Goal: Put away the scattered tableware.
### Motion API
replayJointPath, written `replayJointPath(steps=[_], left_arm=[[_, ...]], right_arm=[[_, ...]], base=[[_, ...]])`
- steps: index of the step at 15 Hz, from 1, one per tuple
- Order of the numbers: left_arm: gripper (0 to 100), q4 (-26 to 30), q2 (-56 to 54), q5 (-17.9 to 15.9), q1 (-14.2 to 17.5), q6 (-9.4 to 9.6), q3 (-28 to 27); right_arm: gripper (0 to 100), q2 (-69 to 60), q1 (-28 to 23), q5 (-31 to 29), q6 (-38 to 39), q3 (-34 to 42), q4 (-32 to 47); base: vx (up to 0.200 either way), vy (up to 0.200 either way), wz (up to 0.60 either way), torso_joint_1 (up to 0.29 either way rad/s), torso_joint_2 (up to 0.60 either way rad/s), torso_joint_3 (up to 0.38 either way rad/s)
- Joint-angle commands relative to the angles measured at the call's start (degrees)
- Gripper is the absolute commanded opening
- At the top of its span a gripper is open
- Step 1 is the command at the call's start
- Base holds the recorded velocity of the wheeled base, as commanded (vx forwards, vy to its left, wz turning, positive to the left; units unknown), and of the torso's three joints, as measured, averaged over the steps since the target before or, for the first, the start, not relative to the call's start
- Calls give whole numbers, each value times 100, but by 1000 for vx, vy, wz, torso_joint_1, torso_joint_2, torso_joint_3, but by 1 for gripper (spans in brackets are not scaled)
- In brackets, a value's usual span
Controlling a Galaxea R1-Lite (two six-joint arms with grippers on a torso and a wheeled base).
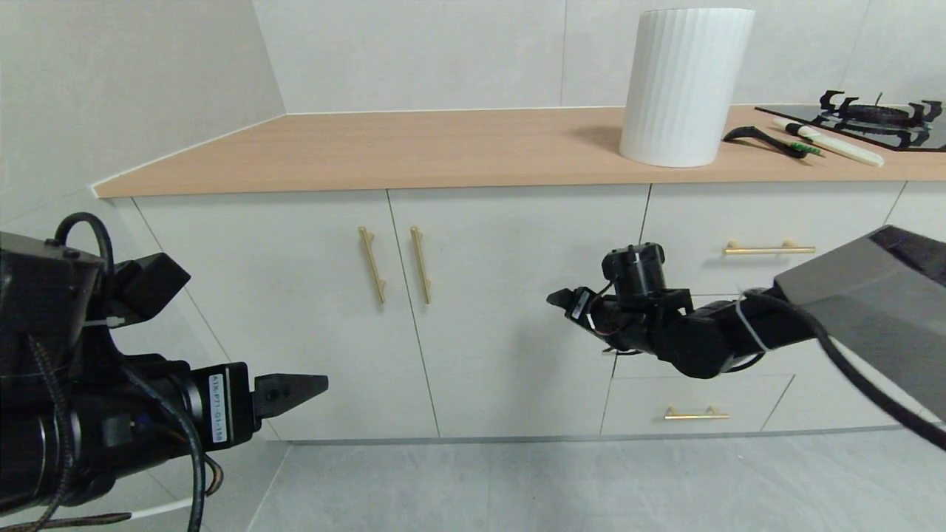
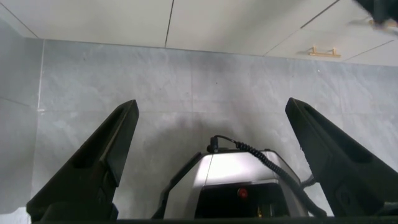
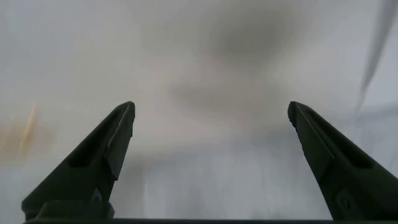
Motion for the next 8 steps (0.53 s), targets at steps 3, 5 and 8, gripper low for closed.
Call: replayJointPath(steps=[3, 5, 8], left_arm=[[100, -2, -225, 8, -1, 1, 3], [100, -2, -541, -18, -1, -16, 21], [100, -2, -1517, -62, 51, -16, 249]], right_arm=[[100, -2478, 30, 1485, -1329, 1980, -25], [100, -3348, 13, 1248, -1663, 2551, -25], [100, -4939, -277, 264, -2112, 3430, -25]], base=[[0, 0, 0, 0, 0, 0], [0, 0, 0, 0, 0, 0], [0, 0, 0, 0, 0, 0]])
